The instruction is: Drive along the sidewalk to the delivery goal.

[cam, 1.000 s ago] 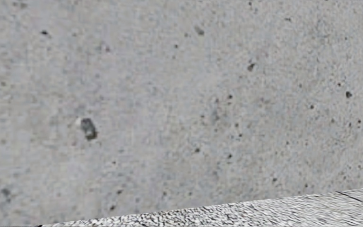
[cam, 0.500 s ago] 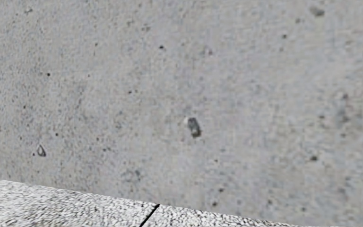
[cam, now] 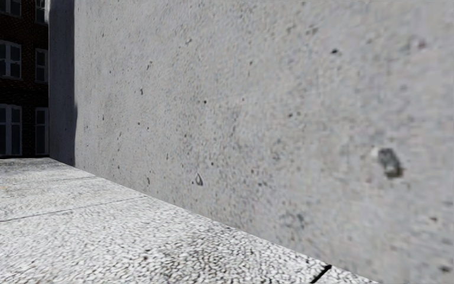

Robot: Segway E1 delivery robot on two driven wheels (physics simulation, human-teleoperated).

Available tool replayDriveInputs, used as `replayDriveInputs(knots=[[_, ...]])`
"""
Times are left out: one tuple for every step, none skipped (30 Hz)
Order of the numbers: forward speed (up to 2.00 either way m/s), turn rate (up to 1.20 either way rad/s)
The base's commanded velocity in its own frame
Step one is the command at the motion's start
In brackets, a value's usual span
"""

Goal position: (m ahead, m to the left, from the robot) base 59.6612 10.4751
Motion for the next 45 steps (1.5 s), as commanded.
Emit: replayDriveInputs(knots=[[0.21,1.06],[0.21,1.06],[0.23,1.06],[0.24,1.06],[0.28,1.06],[0.28,1.06],[0.44,1.06],[0.64,1.06],[0.76,1.06],[0.76,1.06],[0.81,1.00],[1.23,1.09],[1.03,1.09],[0.84,1.09],[0.72,0.89],[0.72,0.89],[0.49,0.54],[0.41,0.56],[0.40,0.72],[0.63,0.94],[0.63,0.94],[1.06,1.00],[1.39,1.01],[1.39,1.01],[1.56,1.01],[1.67,0.95],[1.73,0.91],[1.73,0.91],[1.75,0.77],[1.76,0.59],[1.78,0.41],[1.78,0.41],[1.83,0.00],[1.90,0.00],[2.00,0.00],[2.00,0.00],[2.00,0.00],[2.00,0.00],[2.00,0.00],[2.00,0.00],[2.00,0.00],[2.00,0.00],[1.90,0.00],[1.61,0.00],[1.61,0.00]])
